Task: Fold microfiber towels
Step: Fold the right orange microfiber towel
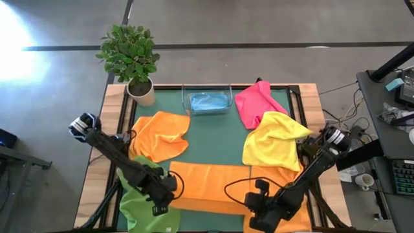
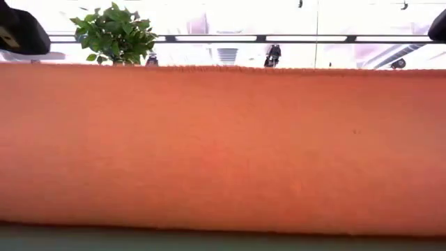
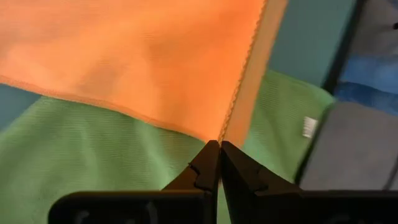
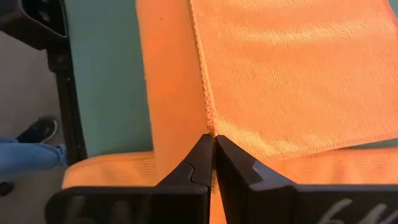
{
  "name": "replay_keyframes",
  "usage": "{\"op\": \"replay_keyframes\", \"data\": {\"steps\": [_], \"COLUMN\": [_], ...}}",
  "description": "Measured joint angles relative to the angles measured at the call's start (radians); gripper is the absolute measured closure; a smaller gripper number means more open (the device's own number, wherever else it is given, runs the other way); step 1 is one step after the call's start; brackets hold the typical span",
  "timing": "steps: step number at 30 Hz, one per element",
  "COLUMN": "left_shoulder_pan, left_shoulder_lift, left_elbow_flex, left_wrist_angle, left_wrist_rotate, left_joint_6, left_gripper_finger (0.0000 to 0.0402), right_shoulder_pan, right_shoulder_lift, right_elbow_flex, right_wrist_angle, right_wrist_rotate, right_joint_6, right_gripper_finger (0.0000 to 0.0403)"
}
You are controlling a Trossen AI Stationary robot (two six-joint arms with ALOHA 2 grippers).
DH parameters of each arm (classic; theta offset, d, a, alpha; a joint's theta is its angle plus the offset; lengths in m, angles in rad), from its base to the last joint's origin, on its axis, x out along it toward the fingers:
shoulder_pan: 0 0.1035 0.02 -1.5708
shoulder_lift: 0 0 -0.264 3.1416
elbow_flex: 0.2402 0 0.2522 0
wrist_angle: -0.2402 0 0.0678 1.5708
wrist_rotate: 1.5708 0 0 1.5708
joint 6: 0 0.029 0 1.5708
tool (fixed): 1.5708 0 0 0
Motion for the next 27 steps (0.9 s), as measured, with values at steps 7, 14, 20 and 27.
{"op": "replay_keyframes", "data": {"steps": [7, 14, 20, 27], "left_shoulder_pan": [0.059, 0.162, 0.249, 0.291], "left_shoulder_lift": [-0.003, 0.0, 0.0, 0.0], "left_elbow_flex": [-0.006, -0.036, -0.09, -0.126], "left_wrist_angle": [-0.12, -0.174, -0.16, -0.119], "left_wrist_rotate": [-0.18, -0.209, -0.213, -0.196], "left_joint_6": [0.003, 0.11, 0.141, 0.238], "left_gripper_finger": [0.0402, 0.0402, 0.0402, 0.0401], "right_shoulder_pan": [-0.034, -0.117, -0.203, -0.233], "right_shoulder_lift": [-0.05, -0.074, -0.074, -0.075], "right_elbow_flex": [0.0, -0.036, -0.093, -0.102], "right_wrist_angle": [-0.201, -0.256, -0.247, -0.24], "right_wrist_rotate": [0.104, 0.106, 0.104, 0.099], "right_joint_6": [0.082, 0.0, -0.023, -0.051], "right_gripper_finger": [0.0394, 0.0394, 0.0394, 0.0394]}}
